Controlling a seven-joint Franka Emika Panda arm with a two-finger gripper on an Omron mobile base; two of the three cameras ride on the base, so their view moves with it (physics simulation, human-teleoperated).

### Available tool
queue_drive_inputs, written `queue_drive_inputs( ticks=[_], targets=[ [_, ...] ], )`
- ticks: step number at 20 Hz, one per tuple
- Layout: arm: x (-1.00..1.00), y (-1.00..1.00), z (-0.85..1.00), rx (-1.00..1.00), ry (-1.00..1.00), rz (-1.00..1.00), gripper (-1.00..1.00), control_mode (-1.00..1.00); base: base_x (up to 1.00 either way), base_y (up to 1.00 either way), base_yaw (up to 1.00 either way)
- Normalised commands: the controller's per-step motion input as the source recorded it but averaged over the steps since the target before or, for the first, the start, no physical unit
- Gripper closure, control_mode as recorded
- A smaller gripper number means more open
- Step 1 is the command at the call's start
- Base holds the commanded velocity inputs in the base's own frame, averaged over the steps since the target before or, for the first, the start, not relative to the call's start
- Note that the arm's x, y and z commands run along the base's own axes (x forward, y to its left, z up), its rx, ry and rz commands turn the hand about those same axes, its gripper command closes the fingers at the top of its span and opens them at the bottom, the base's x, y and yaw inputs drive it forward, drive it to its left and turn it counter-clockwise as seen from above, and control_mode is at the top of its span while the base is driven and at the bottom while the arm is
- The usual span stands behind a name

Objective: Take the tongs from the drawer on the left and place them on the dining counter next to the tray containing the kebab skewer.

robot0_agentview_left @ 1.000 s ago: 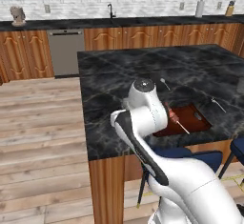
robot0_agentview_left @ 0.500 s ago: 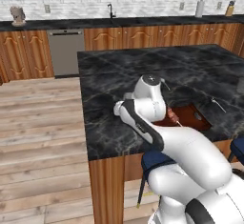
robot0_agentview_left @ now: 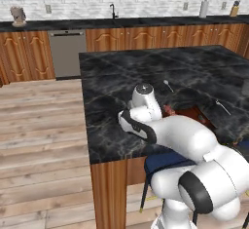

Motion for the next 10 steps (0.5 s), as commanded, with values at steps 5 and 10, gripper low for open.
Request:
queue_drive_inputs(
  ticks=[5, 10],
  targets=[
    [0.46, -0.42, -0.27, 0.00, 0.03, 0.00, 1.00, -1.00, 0.00, 0.00, 0.00],
    [0.37, -0.11, -0.30, 0.00, 0.06, 0.00, 1.00, -1.00, 0.00, 0.00, 0.00]
  ],
)
